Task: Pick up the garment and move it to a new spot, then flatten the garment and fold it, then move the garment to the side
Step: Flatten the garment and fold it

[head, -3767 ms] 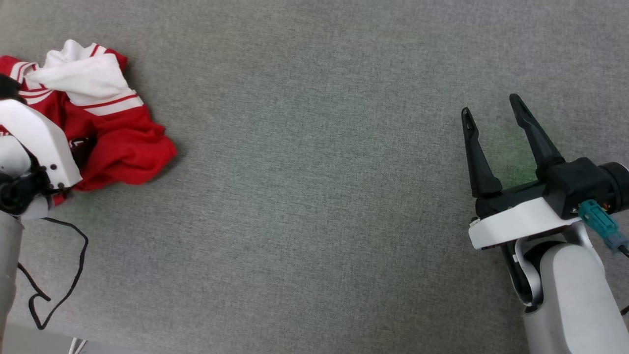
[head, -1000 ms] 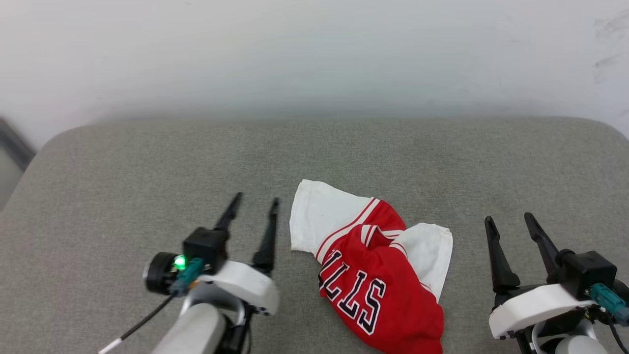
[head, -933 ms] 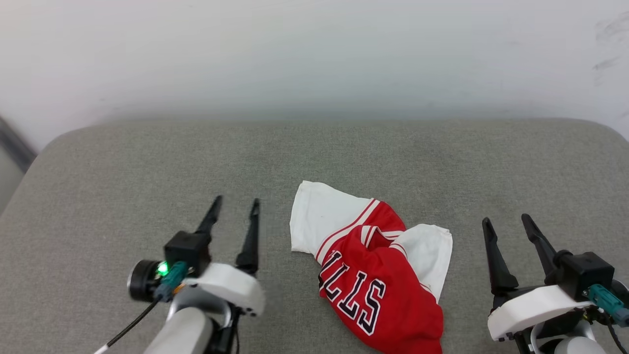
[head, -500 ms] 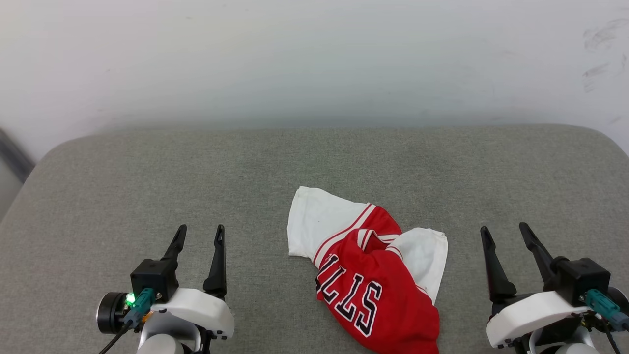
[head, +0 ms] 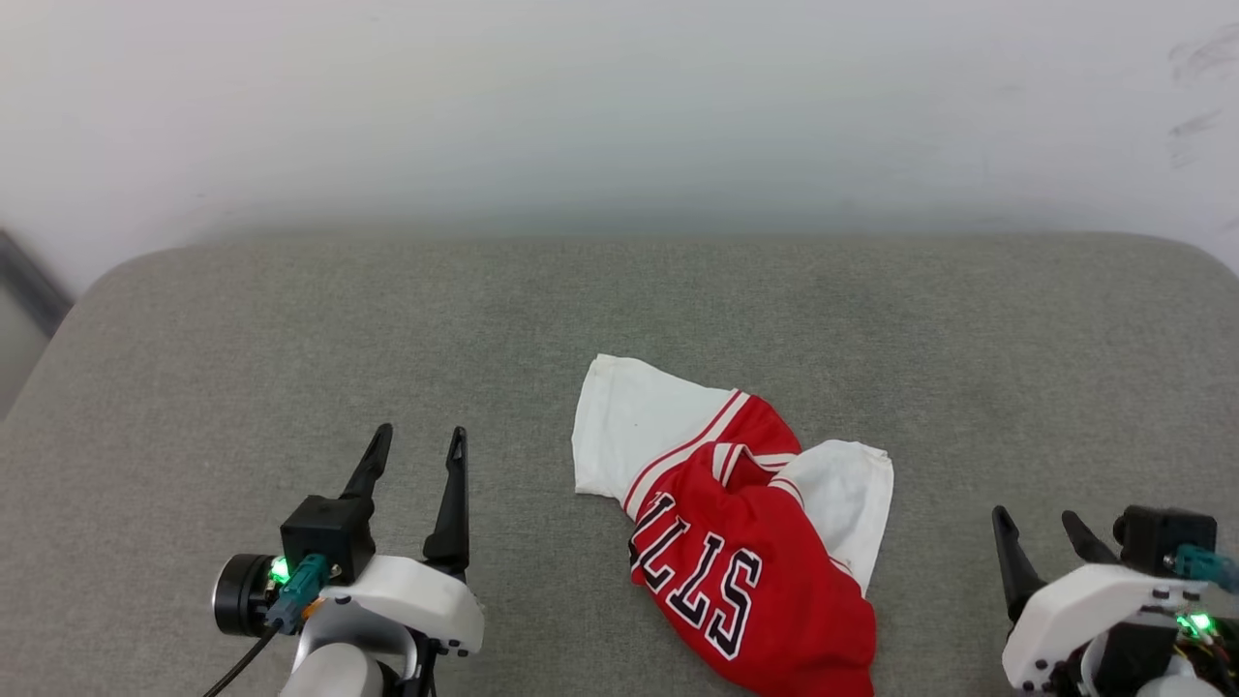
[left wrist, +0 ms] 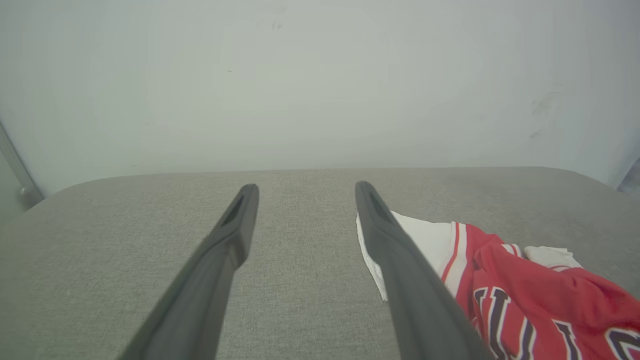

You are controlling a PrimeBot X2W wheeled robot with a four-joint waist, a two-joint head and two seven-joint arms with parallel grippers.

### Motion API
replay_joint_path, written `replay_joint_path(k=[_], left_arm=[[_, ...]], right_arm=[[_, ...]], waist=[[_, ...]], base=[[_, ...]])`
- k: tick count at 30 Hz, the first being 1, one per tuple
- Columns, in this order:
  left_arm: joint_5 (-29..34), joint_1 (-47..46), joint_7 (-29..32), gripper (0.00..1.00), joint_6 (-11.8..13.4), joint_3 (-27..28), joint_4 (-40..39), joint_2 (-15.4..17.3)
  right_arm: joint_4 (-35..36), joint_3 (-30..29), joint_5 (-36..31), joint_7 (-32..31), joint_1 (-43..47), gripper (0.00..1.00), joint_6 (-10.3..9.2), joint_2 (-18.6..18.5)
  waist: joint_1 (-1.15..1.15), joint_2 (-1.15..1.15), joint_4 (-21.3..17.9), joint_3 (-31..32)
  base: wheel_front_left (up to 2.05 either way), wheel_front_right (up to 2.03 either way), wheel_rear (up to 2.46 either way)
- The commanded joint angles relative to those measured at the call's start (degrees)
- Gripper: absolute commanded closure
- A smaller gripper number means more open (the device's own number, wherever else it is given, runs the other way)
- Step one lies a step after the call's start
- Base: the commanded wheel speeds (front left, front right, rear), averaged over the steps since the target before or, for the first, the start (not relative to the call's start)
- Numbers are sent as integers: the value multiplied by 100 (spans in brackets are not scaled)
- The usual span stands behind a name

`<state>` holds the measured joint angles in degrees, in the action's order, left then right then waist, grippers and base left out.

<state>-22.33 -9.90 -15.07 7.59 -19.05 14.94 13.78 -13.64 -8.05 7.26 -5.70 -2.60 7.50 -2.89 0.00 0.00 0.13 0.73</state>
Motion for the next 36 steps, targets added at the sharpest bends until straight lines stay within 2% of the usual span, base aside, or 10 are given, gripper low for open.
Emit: replay_joint_path(k=[1,9,14,16,17,18,19,21,30,36], left_arm=[[63,-100,-15,0,-36,-39,-35,-45],[215,-522,-15,0,-193,-12,-204,-115],[334,-753,-15,0,-285,18,-289,-224],[409,-855,-15,0,-344,92,-279,-303],[414,-865,-15,0,-356,126,-268,-318],[426,-869,-15,0,-372,154,-250,-330],[426,-869,-15,0,-372,154,-250,-330],[459,-862,-15,0,-411,202,-211,-374],[556,-542,-15,0,-464,433,-55,-441],[603,-388,-15,0,-507,533,-28,-452]], right_arm=[[-134,-71,15,-296,-293,0,-2,4],[-948,364,306,-2268,-1295,0,-2,-278],[-1336,757,616,-2848,-1847,0,-3,-489],[-1871,1054,775,-3142,-2042,0,-3,-556],[-2021,1120,818,-3234,-2036,13,-3,-544],[-2161,1180,884,-3336,-2017,50,-3,-526],[-2161,1180,884,-3336,-2017,50,-3,-526],[-2324,1285,1010,-3455,-1998,100,-1,-503],[-1548,1307,900,-2617,-2432,100,-4,-1027],[-828,386,516,-2361,-2193,100,-4,-1198]], waist=[[0,0,101,-126],[0,0,408,-788],[0,0,583,-1157],[0,0,657,-1334],[0,0,667,-1349],[0,0,673,-1357],[0,0,673,-1357],[0,0,674,-1350],[0,0,383,-984],[0,0,149,-790]], base=[[0,0,0],[0,0,0],[0,0,0],[0,0,0],[0,0,0],[0,0,0],[0,0,0],[0,0,0],[0,0,0],[0,0,0]])
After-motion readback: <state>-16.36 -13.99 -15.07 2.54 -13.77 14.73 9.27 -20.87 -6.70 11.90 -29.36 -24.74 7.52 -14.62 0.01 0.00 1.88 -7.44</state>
